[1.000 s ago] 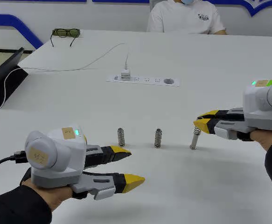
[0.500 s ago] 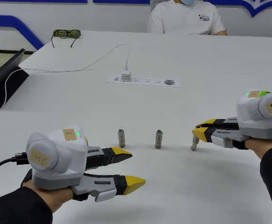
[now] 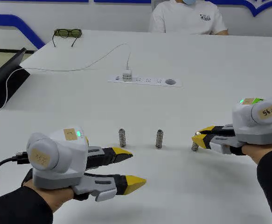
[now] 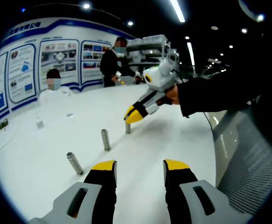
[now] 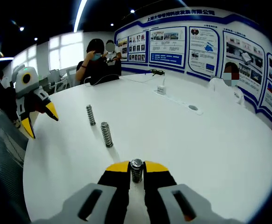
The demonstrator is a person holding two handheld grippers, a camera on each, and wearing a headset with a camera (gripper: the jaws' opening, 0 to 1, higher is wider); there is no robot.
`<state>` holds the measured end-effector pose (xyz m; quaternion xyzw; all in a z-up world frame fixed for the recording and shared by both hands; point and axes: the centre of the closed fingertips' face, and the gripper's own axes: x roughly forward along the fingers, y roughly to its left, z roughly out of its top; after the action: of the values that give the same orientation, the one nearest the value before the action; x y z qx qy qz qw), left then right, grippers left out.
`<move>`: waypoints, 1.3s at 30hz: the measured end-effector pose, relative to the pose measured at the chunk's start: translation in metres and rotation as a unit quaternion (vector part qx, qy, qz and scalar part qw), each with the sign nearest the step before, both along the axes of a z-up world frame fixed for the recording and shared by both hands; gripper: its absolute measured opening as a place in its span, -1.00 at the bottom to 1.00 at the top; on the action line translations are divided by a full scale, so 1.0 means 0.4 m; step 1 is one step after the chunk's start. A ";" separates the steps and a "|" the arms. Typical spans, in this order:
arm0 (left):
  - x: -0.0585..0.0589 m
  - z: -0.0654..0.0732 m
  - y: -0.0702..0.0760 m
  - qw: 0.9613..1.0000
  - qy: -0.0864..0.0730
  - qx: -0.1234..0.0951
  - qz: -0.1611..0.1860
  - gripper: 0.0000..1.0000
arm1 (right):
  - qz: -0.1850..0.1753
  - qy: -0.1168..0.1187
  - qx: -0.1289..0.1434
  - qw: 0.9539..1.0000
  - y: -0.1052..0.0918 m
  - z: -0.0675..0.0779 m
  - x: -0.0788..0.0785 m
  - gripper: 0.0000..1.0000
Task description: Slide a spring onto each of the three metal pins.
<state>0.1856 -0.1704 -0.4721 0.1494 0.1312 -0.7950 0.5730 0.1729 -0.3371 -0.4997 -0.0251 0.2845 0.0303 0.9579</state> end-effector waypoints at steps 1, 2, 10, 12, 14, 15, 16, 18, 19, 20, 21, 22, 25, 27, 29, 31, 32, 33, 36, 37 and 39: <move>0.000 0.000 0.000 1.000 0.000 0.000 0.000 -0.18 | 0.000 -0.002 -0.001 1.000 0.000 0.001 0.000 -0.76; 0.001 0.001 0.000 1.000 0.001 -0.001 0.001 -0.18 | -0.002 -0.002 0.003 1.000 0.000 0.001 0.000 -0.76; 0.003 0.000 0.000 1.000 0.002 -0.002 0.003 -0.17 | -0.001 0.002 0.001 1.000 -0.003 -0.002 0.000 -0.75; 0.004 0.001 0.000 1.000 0.003 -0.002 0.004 -0.17 | -0.001 0.003 0.002 1.000 -0.002 -0.004 -0.001 -0.73; 0.006 0.002 0.000 1.000 0.003 -0.003 0.005 -0.17 | 0.000 0.004 0.000 1.000 -0.002 -0.006 -0.002 -0.70; 0.007 0.002 0.000 1.000 0.003 -0.004 0.006 -0.17 | 0.000 0.005 0.000 1.000 -0.002 -0.006 -0.002 -0.69; 0.008 0.003 0.000 1.000 0.003 -0.004 0.006 -0.17 | 0.000 0.005 -0.001 1.000 -0.002 -0.006 -0.003 -0.68; 0.010 0.005 0.001 1.000 0.003 -0.005 0.008 -0.17 | 0.000 0.004 -0.001 1.000 -0.003 -0.005 -0.004 -0.65; 0.011 0.005 0.001 1.000 0.003 -0.005 0.008 -0.17 | 0.000 0.004 -0.001 1.000 -0.003 -0.004 -0.005 -0.64; 0.013 0.006 0.001 1.000 0.003 -0.006 0.010 -0.16 | 0.000 0.005 -0.002 1.000 -0.003 -0.003 -0.007 -0.63; 0.015 0.007 0.002 1.000 0.003 -0.007 0.010 -0.16 | 0.000 0.004 -0.003 1.000 -0.004 -0.002 -0.009 -0.62; 0.018 0.007 0.002 1.000 0.003 -0.008 0.012 -0.16 | 0.000 0.004 -0.003 1.000 -0.002 0.001 -0.011 -0.60; 0.023 0.009 0.004 1.000 0.003 -0.009 0.015 -0.16 | 0.003 0.002 -0.004 1.000 0.005 0.009 -0.017 -0.55; 0.027 0.011 0.006 1.000 0.003 -0.010 0.017 -0.15 | 0.006 0.000 -0.005 1.000 0.010 0.014 -0.022 -0.53; 0.032 0.012 0.008 1.000 0.003 -0.011 0.019 -0.14 | 0.008 -0.001 -0.008 1.000 0.012 0.017 -0.026 -0.50; 0.036 0.013 0.009 1.000 0.003 -0.012 0.022 -0.14 | 0.008 -0.002 -0.008 1.000 0.013 0.020 -0.030 -0.48; 0.038 0.015 0.010 1.000 0.004 -0.012 0.024 -0.13 | 0.008 -0.004 -0.009 1.000 0.013 0.023 -0.033 -0.47; 0.041 0.015 0.011 1.000 0.004 -0.013 0.025 -0.13 | 0.008 -0.004 -0.010 1.000 0.013 0.024 -0.034 -0.46; 0.052 0.016 0.014 1.000 0.002 -0.013 0.028 -0.12 | 0.006 -0.006 -0.015 1.000 0.013 0.029 -0.041 -0.41; 0.059 0.017 0.015 0.999 0.002 -0.014 0.030 -0.11 | 0.007 -0.007 -0.014 1.000 0.015 0.032 -0.043 -0.41; 0.070 0.017 0.018 0.999 0.002 -0.014 0.035 -0.10 | 0.009 -0.008 -0.018 1.000 0.018 0.035 -0.047 -0.40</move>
<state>0.2136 -0.1632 -0.4652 0.1351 0.1260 -0.7766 0.6022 0.1541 -0.3301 -0.4855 -0.0446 0.2767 0.0334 0.9593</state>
